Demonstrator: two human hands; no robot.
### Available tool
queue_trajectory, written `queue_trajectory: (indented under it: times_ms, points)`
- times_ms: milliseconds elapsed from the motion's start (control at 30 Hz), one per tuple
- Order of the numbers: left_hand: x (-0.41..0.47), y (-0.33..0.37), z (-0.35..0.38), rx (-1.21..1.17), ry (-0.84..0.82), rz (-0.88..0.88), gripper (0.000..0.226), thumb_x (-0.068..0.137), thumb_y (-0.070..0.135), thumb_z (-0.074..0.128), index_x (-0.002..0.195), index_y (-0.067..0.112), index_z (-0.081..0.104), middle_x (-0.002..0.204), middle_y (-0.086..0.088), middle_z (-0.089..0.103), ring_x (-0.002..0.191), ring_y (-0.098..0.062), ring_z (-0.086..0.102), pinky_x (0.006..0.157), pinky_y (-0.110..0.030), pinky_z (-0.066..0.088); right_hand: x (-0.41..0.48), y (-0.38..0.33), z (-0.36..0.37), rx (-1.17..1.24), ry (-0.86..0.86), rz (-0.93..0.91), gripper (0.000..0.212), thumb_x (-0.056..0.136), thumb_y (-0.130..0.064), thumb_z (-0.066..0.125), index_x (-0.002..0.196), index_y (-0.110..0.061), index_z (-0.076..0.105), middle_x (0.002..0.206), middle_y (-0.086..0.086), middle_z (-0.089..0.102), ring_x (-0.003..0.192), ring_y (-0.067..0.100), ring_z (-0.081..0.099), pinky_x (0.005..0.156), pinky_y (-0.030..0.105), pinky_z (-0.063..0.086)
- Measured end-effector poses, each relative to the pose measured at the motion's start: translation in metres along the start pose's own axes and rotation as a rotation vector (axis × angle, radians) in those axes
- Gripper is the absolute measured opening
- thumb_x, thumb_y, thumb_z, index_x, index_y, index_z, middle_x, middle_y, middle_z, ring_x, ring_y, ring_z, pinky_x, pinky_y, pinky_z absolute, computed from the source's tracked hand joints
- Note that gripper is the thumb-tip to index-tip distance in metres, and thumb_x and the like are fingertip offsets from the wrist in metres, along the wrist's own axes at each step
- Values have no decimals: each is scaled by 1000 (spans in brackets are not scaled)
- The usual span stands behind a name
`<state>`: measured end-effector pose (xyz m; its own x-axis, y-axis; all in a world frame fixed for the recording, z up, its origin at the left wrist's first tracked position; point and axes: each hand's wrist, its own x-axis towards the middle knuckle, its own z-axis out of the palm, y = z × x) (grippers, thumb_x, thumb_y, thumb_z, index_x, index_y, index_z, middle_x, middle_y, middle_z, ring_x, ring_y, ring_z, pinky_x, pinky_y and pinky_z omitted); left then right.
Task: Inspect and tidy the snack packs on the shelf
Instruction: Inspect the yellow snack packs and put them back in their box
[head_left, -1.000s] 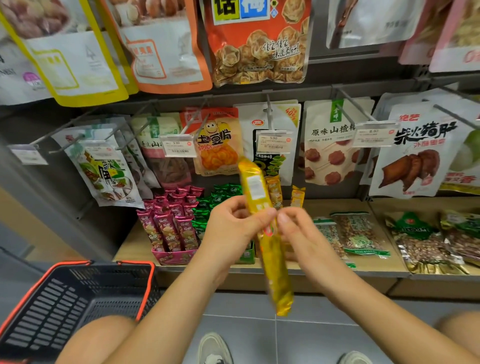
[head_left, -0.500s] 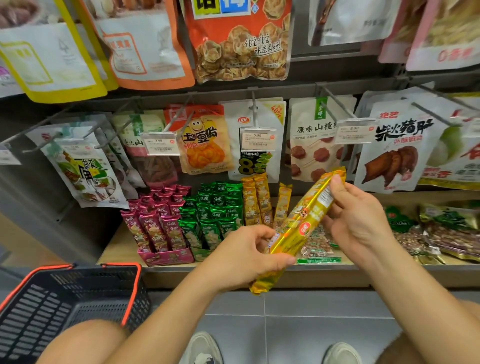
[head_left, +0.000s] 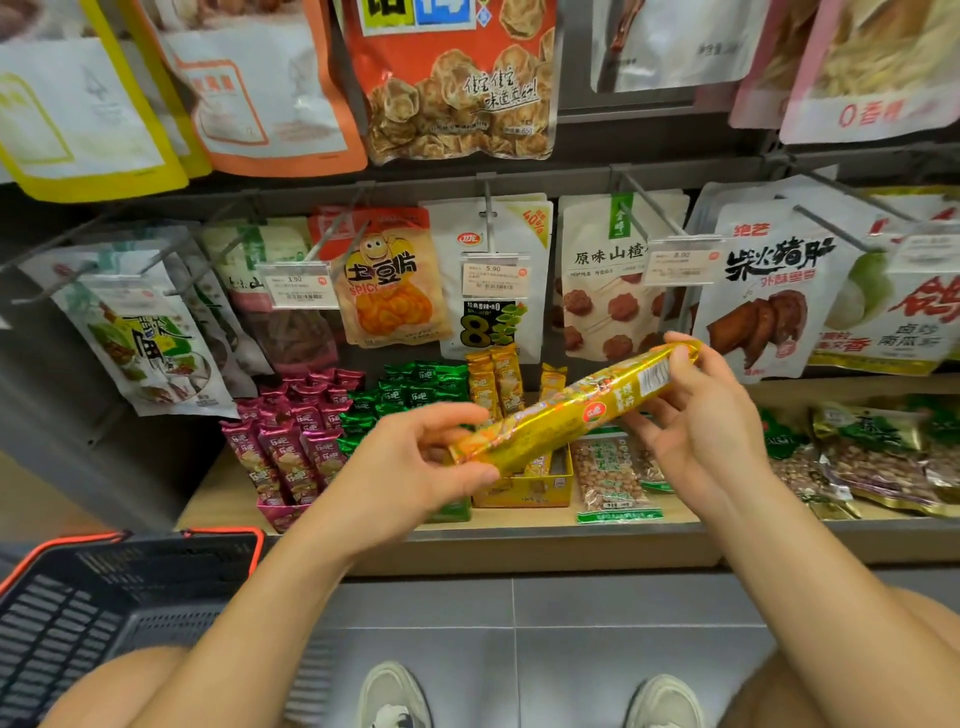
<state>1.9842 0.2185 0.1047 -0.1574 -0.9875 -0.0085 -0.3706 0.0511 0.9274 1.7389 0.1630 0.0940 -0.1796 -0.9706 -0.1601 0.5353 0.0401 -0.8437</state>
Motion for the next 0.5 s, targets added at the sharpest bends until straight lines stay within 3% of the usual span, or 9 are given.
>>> queue_trajectory:
  times_ms: [100,233,367,500]
  points:
    - [0,4,-4,-152,207,92,46,50,36,83,95,31,71,89,5,75,80,-14,71,70,-24,59,2,-8,-6,-2,9,113,14,95,-25,53,96,-21,67,79,5,71,74,21,72,60,34,58]
    - [-2,6,-11,-223,379,235,21,60,33,78,81,34,76,79,6,74,72,-4,67,65,-15,51,3,-8,-9,-72,-34,210,20,89,-35,63,88,-16,62,70,4,72,75,21,74,61,35,59]
    - [-2,4,-15,-303,465,277,18,68,29,74,84,36,78,83,8,76,76,-2,68,67,-13,51,1,-2,-6,-146,-95,214,6,89,-12,65,93,-12,61,86,12,70,74,19,74,58,30,58]
    - [-1,2,-16,-369,480,278,22,72,24,70,90,35,78,92,6,77,87,-6,70,74,-15,53,0,1,-4,-138,-124,235,19,92,-4,60,110,-7,62,101,18,69,83,24,74,59,32,59]
